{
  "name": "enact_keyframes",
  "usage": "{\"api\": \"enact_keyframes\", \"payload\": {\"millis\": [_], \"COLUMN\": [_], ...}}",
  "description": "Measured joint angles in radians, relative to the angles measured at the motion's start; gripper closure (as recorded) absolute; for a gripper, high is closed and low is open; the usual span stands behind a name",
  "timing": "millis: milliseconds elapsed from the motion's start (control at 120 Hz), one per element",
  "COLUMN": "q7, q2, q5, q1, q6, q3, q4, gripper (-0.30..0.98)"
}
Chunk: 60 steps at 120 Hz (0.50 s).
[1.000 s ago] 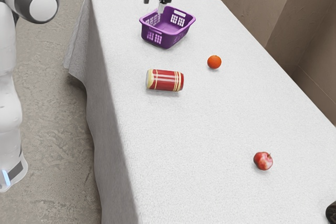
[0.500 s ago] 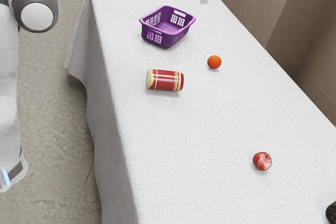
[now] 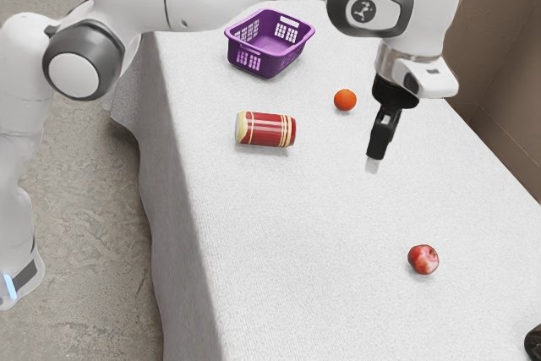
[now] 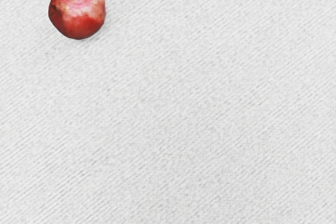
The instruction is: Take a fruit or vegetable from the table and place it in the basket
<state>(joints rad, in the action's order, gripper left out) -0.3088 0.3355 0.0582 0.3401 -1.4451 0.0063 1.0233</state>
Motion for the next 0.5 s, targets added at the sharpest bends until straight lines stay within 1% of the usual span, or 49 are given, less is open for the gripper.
{"api": "enact_keyframes", "payload": {"millis": [167, 333, 500], "q7": [-0.035, -0.062, -0.086], "q2": [0.032, 0.072, 0.137], "q5": [0.006, 0.029, 0.049], "q1": [0.042, 0.081, 0.08], "q6": [-0.051, -0.106, -0.162], "q3": [-0.004, -0.019, -0.019], "q4": [0.068, 0.081, 0.082], "gripper": [0.02, 0.02, 0.02]}}
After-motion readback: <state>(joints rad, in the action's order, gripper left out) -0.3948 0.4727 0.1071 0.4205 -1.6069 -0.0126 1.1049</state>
